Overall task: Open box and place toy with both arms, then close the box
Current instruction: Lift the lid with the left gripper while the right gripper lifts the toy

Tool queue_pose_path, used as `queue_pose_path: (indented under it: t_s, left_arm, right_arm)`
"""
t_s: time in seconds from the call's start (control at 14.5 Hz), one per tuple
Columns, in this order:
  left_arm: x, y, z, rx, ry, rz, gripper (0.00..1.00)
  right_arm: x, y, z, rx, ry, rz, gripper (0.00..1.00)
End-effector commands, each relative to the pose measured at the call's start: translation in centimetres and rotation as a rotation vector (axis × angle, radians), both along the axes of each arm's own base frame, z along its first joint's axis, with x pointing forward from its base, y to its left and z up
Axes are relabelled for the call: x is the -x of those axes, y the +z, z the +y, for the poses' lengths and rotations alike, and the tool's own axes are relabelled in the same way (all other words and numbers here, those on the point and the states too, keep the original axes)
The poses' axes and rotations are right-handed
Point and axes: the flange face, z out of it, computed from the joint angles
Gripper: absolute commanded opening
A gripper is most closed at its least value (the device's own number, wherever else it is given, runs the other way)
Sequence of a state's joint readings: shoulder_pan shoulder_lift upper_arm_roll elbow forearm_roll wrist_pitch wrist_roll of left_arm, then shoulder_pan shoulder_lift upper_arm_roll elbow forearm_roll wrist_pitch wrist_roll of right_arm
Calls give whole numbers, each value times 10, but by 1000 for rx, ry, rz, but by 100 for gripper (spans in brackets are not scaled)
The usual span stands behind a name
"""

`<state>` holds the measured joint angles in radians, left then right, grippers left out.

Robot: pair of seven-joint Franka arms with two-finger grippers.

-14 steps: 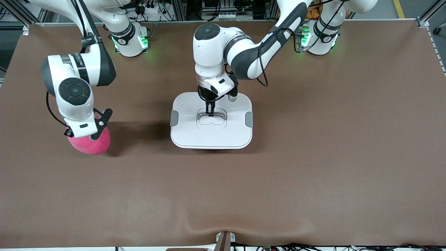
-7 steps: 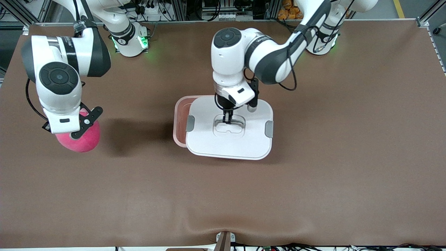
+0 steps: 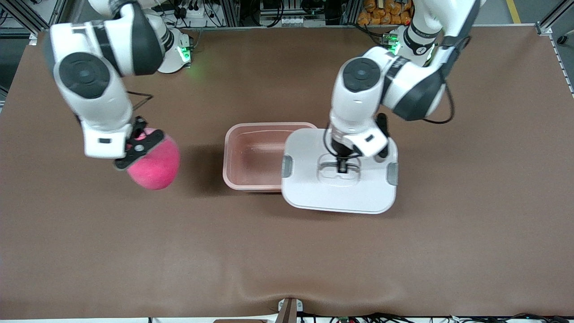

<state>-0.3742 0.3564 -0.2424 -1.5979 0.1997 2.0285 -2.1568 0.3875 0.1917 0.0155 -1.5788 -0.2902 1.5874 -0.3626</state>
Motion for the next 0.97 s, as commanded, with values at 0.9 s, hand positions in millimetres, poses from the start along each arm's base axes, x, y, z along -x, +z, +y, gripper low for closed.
queue_pose_path:
  t_s: [0.9]
  left_arm:
    - [-20,-47,175,-4,-75,38,0]
  right_arm:
    - [8,15,149,-140,-306,56,0]
